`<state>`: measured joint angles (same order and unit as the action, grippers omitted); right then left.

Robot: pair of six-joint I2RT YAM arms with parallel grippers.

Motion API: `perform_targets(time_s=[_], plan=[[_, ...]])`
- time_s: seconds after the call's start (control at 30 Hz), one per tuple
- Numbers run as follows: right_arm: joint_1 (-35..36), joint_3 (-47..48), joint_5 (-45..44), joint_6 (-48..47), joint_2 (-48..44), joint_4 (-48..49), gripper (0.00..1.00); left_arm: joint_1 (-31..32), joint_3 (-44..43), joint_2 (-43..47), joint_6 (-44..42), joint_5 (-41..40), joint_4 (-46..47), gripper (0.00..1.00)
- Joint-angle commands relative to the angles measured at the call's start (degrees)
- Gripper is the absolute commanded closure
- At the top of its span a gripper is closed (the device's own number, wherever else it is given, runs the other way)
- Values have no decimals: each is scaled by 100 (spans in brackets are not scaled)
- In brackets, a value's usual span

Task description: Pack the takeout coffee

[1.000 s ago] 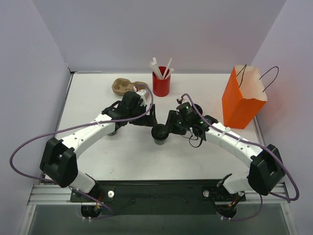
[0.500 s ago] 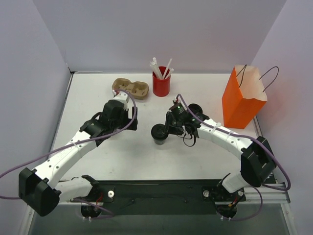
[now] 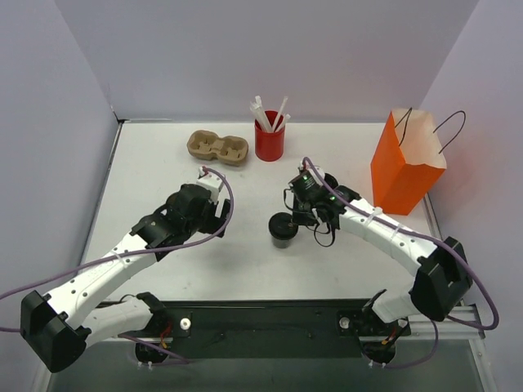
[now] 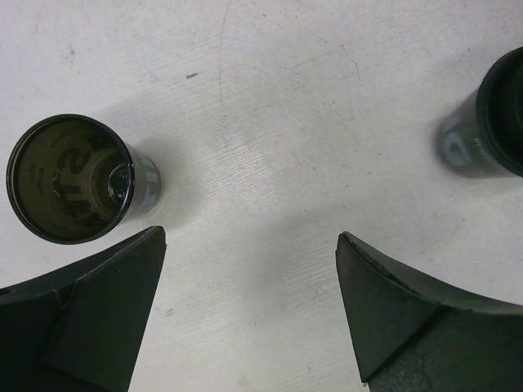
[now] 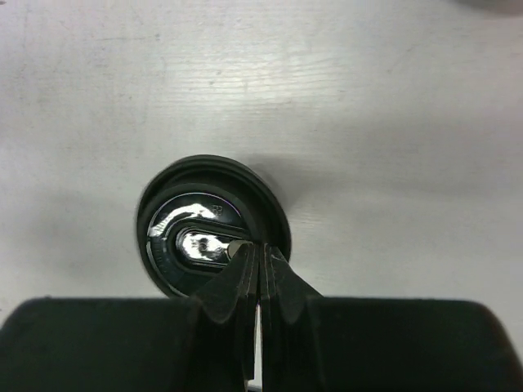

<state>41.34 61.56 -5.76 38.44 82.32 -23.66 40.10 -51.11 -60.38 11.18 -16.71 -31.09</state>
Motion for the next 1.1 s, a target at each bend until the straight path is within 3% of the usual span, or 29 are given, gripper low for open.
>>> perform_targets(time_s=[0.0,0.27,0.37,0.43,0.57,0.6,0.7,0.83,1.07], plan=[[-451,102,-583,-477,-760,-1078,100,165,5,219,-169,-341,-20,5],[-2006,-916,-190,-1048,-1973,-1361,100,341,58,360,-186,-456,-28,4],[-2130,-1023,-39,-1137,-2333,-1194,100,385,66,351,-186,-438,-29,4],[-2113,-1102,267,-1137,-2440,-957,87,394,58,343,-178,-456,-29,4],[-2139,-1243,348,-1224,-2231,-632,71,411,66,334,-151,-438,-20,4],[-2165,-1286,330,-1259,-2186,-518,53,403,84,343,-151,-421,-20,4],[-2428,-1261,277,-1286,-1975,-412,34,508,119,360,-160,-412,7,4],[-2973,-1086,373,-1584,-1571,-271,27,587,119,316,-169,-447,-20,4],[-3738,-497,1717,-2638,-649,-139,22,728,110,228,-169,-509,-55,4]])
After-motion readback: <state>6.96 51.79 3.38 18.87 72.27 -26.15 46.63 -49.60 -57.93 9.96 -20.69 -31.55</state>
